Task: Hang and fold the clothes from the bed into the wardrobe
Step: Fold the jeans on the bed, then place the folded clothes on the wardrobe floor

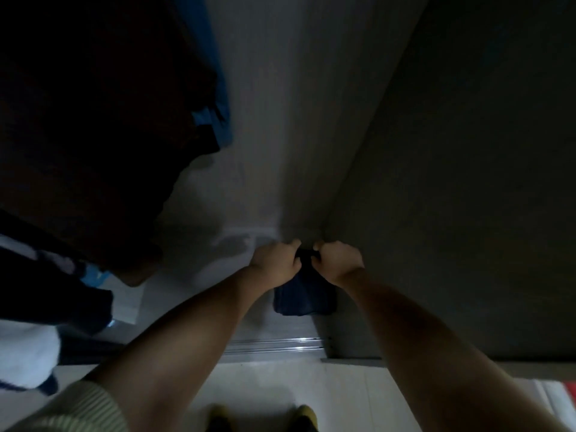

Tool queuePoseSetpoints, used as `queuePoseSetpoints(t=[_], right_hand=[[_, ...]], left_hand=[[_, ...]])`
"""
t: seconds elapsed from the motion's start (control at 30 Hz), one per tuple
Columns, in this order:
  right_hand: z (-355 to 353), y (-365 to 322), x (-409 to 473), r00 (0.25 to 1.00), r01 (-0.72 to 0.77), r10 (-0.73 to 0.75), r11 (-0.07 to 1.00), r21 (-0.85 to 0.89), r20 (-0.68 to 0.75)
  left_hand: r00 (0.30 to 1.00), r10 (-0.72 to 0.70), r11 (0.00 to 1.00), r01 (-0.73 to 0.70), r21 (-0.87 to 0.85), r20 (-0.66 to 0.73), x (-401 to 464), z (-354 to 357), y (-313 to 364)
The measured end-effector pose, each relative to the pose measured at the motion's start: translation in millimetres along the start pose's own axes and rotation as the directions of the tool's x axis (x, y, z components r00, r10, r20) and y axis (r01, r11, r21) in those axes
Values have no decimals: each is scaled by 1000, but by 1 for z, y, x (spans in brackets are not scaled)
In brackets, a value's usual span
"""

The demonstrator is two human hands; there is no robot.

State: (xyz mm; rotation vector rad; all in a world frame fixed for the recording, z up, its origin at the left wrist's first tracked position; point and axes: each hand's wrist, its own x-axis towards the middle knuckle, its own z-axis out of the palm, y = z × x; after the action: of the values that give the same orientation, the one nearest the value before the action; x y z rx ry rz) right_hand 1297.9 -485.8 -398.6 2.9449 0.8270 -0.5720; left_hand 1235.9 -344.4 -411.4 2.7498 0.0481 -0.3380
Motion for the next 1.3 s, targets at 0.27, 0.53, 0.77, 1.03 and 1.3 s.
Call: queuePoseSetpoints(t=[0.27, 0.53, 0.77, 1.03, 1.3], right_hand=[[-71, -19, -79, 999, 0, 2, 999, 38, -53], [-75, -32, -160, 976, -151, 167, 982, 118, -139], [-45, -1, -263, 910, -380, 401, 907, 180, -103], [-19, 71, -410, 740, -610, 661, 737, 290, -122], [39, 154, -618, 588, -790, 809, 576, 211, -11]], left_hand=[[998, 27, 998, -23, 62, -62, -53, -85, 33], [955, 297, 944, -294, 149, 2, -102, -110, 62], [862, 493, 826, -506, 247, 117, -145, -75, 134], [695, 689, 655, -719, 234, 205, -185, -31, 268], [508, 808, 486, -861, 150, 298, -273, 63, 454]])
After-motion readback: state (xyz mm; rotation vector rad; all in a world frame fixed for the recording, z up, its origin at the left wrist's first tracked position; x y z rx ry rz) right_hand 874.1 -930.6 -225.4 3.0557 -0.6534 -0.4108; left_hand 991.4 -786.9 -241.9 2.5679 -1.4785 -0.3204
